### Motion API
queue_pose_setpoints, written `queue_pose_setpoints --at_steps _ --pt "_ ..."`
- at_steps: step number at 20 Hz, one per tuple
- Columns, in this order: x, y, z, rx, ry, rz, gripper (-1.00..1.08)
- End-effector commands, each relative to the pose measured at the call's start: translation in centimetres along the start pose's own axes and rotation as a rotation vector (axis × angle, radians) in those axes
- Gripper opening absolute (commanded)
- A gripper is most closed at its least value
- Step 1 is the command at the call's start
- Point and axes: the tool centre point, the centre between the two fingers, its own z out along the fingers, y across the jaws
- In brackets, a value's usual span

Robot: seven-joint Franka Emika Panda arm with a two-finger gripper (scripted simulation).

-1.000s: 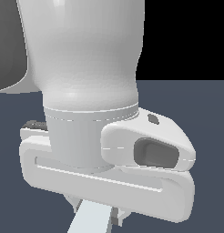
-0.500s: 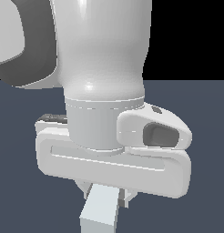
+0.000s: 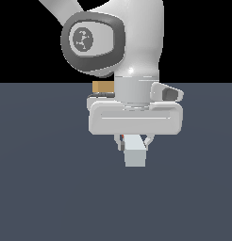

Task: Insert the peg into the horizontal hole in a box.

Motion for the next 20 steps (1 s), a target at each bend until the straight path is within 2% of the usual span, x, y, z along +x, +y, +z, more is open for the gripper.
queue_pose_setpoints --at_steps 1,6,11,15,20 --pt "4.9 1.3 -1.1 -0.004 0.0 -0.077 -1.0" --pt "12.9 2.5 -2.6 -0.004 0.0 -0.202 -1.0" --pt "18.1 2.7 -3.5 -0.004 0.001 -0.282 -1.0" --pt "20.0 2.7 -3.8 -0.004 0.002 -0.312 -1.0" --pt "19.6 2.7 -3.8 -0.004 0.002 -0.306 -1.0"
